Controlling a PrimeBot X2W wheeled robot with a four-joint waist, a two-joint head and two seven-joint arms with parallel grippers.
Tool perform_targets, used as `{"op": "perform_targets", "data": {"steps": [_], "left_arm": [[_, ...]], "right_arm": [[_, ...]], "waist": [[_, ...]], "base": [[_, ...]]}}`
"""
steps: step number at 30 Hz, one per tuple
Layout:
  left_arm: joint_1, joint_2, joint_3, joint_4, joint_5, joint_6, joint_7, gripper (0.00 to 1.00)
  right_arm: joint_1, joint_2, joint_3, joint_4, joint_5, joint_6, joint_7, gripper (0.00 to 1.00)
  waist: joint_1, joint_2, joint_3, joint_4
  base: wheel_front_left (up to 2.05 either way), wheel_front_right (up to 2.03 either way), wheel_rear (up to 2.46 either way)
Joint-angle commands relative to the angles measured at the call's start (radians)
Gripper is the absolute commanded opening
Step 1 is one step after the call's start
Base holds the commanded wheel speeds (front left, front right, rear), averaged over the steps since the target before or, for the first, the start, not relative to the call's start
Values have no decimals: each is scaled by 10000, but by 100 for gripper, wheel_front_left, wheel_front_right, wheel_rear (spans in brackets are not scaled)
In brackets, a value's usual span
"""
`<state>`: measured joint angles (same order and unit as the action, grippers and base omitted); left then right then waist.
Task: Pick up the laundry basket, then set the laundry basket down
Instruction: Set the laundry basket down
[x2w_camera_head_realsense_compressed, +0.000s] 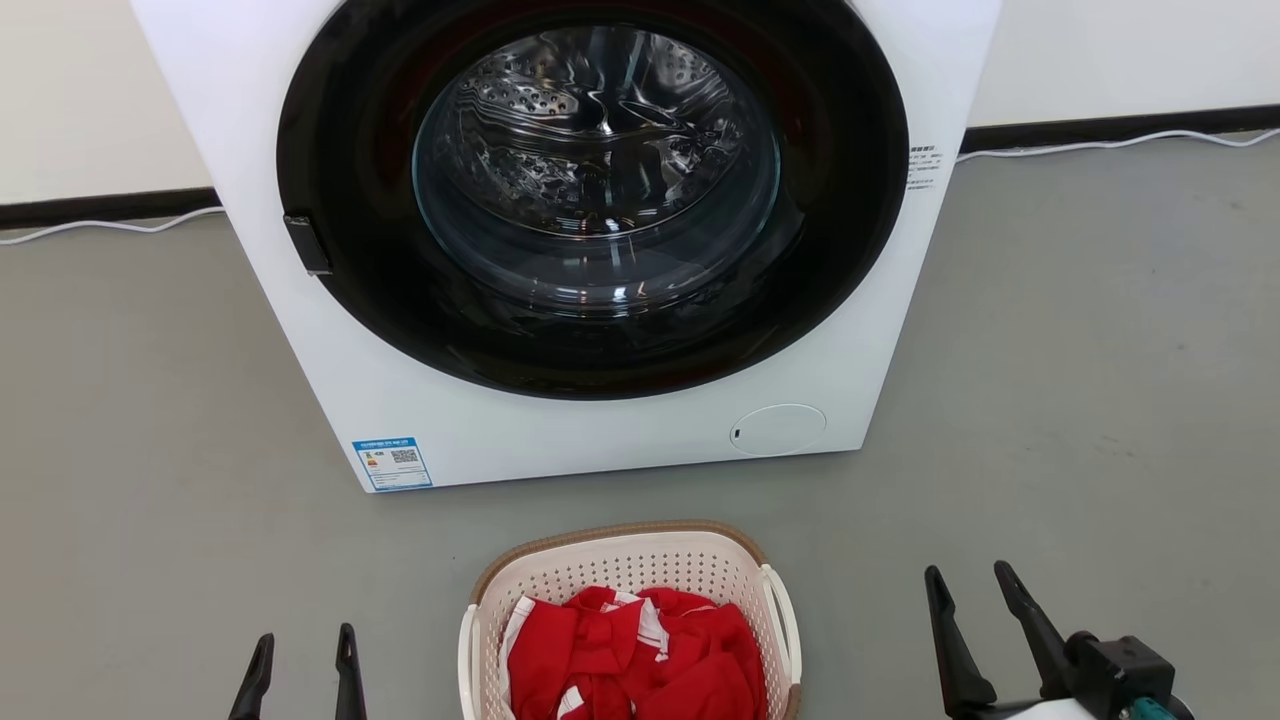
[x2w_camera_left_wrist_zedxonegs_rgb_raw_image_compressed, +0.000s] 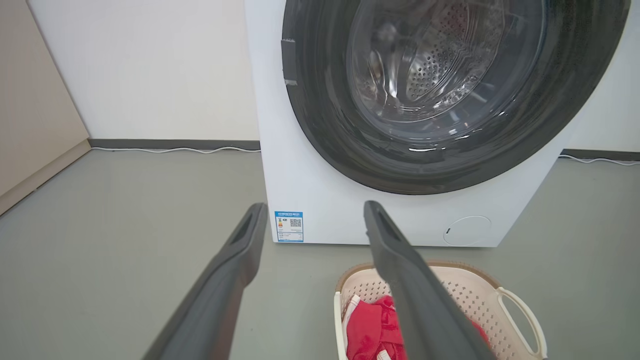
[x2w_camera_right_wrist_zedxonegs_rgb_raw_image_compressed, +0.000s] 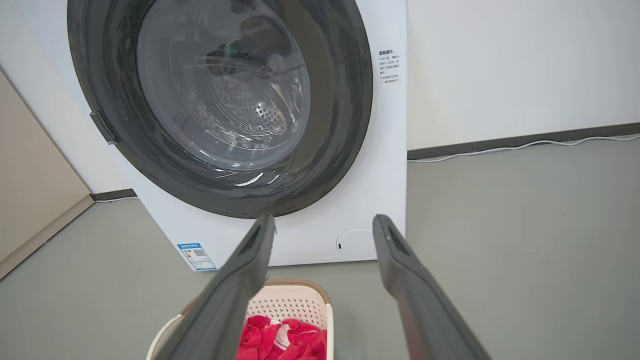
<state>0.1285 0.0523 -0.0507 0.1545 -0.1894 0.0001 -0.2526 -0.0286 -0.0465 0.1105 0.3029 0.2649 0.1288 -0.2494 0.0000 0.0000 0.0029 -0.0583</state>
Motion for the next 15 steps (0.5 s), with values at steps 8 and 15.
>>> {"op": "perform_targets", "data": {"steps": [8,15], "left_arm": [[79,6,491,-350,164,-223,-91,100],[162,-14,546,-354,168,-381,-91,100]], "right_arm": [[172,-40,121,-438,-98,19,-124,100],[154,-39,96,-499,-137,19,-124,100]], "waist": [[0,0,12,43],[0,0,28,70]], "base": [[0,0,0],[0,0,0]]}}
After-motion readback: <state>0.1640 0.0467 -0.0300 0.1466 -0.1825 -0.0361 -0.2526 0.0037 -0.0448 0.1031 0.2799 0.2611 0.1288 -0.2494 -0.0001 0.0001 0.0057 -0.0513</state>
